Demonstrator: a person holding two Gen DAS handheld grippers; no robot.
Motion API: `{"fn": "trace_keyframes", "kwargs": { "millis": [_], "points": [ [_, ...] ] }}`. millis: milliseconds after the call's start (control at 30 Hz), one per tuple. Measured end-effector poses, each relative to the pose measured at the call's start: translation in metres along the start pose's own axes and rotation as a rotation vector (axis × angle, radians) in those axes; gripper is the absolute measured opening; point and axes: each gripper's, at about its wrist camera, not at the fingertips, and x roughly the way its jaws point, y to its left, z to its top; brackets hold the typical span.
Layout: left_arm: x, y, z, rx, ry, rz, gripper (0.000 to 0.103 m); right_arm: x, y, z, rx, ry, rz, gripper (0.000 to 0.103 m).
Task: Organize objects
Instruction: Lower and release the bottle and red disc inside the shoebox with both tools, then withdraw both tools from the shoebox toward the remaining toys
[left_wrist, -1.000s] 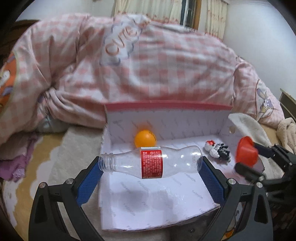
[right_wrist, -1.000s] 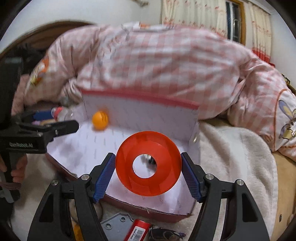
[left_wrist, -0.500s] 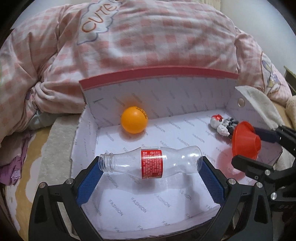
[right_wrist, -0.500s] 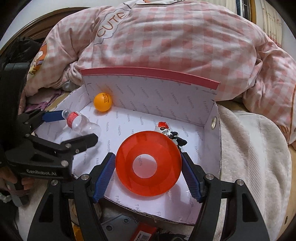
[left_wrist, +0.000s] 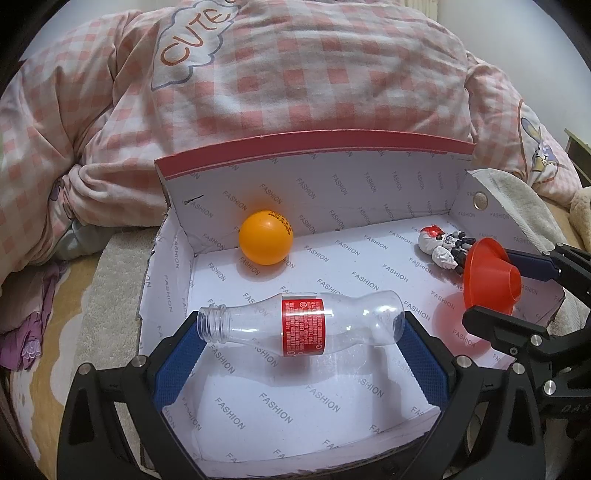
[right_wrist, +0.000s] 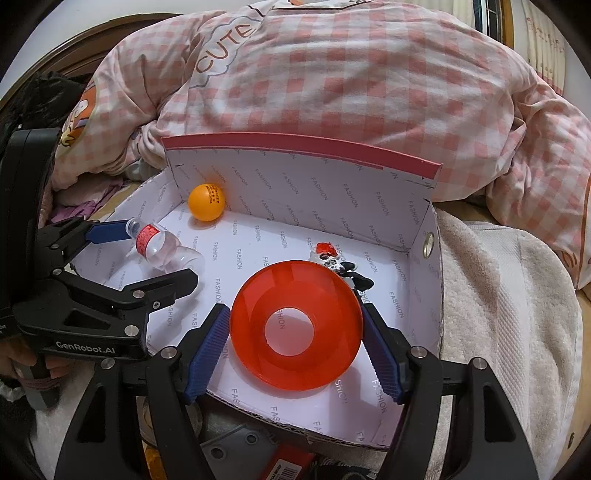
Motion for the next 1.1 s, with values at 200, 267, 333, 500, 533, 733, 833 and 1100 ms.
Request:
{"fn": "trace_keyframes", "kwargs": {
  "millis": [200,267,333,500,533,733,833,1100],
  "points": [
    [-0.004,0.005,-0.002,-0.003,-0.010,-0.007,0.101,0.000,0.000,0.001,0.005,-0.002,-0.003,0.072],
    [-0.005,0.005,-0.002,-0.005,-0.014,-0.007,0.101,0.000,0.000,0.001,0.004,-0.003,-0.002,0.073],
    [-0.007,0.006,-0.001,-0.006,-0.019,-0.008,0.101,0.001,0.000,0.001,0.004,-0.002,-0.003,0.073],
    [-0.010,0.010,0.000,-0.019,-0.033,-0.025,0.103,0.000,0.001,0.001,-0.002,-0.013,-0.004,0.076],
    [-0.011,0.010,0.000,-0.022,-0.037,-0.029,0.103,0.000,0.002,0.001,-0.005,-0.018,-0.006,0.080],
    [-0.012,0.011,0.000,-0.023,-0.037,-0.041,0.103,-0.006,0.009,0.002,-0.025,-0.060,-0.019,0.083],
    [-0.014,0.012,0.000,-0.023,-0.044,-0.042,0.103,-0.011,0.009,0.003,-0.016,-0.079,-0.007,0.084],
    [-0.026,0.011,0.001,-0.009,-0.093,-0.062,0.103,-0.023,0.000,0.003,0.037,-0.116,-0.006,0.084]
  ]
}}
